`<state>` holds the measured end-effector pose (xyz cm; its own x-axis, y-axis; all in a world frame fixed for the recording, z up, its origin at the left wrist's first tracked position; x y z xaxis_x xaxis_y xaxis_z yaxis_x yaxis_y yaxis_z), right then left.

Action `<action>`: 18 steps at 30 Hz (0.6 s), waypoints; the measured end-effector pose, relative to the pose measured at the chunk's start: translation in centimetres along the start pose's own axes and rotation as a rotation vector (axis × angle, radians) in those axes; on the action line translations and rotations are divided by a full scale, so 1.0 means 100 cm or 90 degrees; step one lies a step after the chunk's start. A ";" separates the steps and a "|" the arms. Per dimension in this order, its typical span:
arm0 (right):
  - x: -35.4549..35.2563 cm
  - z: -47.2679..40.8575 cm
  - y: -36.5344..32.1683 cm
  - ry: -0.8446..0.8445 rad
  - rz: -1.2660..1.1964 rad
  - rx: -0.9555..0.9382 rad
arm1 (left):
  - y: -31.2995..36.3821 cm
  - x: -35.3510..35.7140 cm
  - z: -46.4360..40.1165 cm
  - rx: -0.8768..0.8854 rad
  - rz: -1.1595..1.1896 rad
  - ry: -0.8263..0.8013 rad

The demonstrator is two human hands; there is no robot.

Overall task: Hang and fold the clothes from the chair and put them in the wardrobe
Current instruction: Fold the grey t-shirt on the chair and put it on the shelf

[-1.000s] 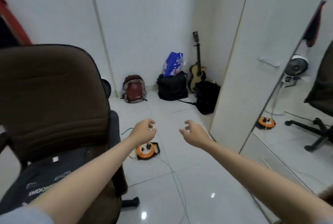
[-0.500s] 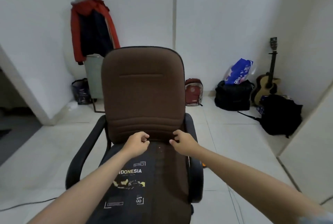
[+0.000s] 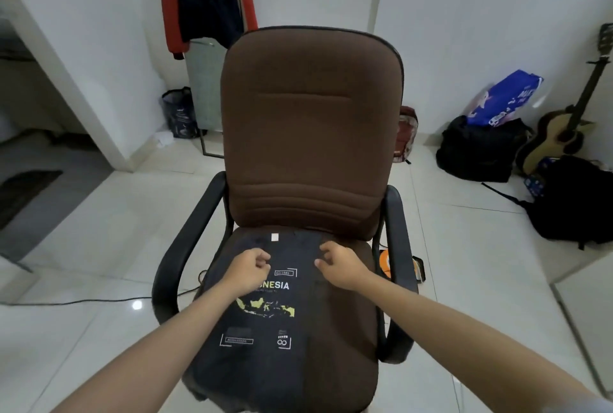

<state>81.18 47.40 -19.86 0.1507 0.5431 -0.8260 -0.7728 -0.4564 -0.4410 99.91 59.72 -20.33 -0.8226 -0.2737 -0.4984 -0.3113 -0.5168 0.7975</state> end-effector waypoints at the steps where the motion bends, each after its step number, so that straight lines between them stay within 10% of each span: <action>1: 0.005 -0.007 0.005 -0.012 -0.003 -0.002 | -0.005 0.003 -0.003 -0.015 0.005 0.007; 18: 0.081 -0.135 0.062 -0.125 -0.009 0.031 | -0.078 0.028 -0.068 -0.199 -0.056 0.003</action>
<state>85.96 39.45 -34.06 0.0426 0.6782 -0.7336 -0.8007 -0.4160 -0.4311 103.31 57.47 -30.23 -0.7970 -0.2205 -0.5623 -0.2191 -0.7620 0.6094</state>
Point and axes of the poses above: each hand's wrist, its own z-axis away from the middle knuckle, its own x-axis out of the palm, y = z × x, the point moved 1 cm from there along -z, towards the middle knuckle, and after that the axes turned 13 degrees about z, right-handed, at the moved point
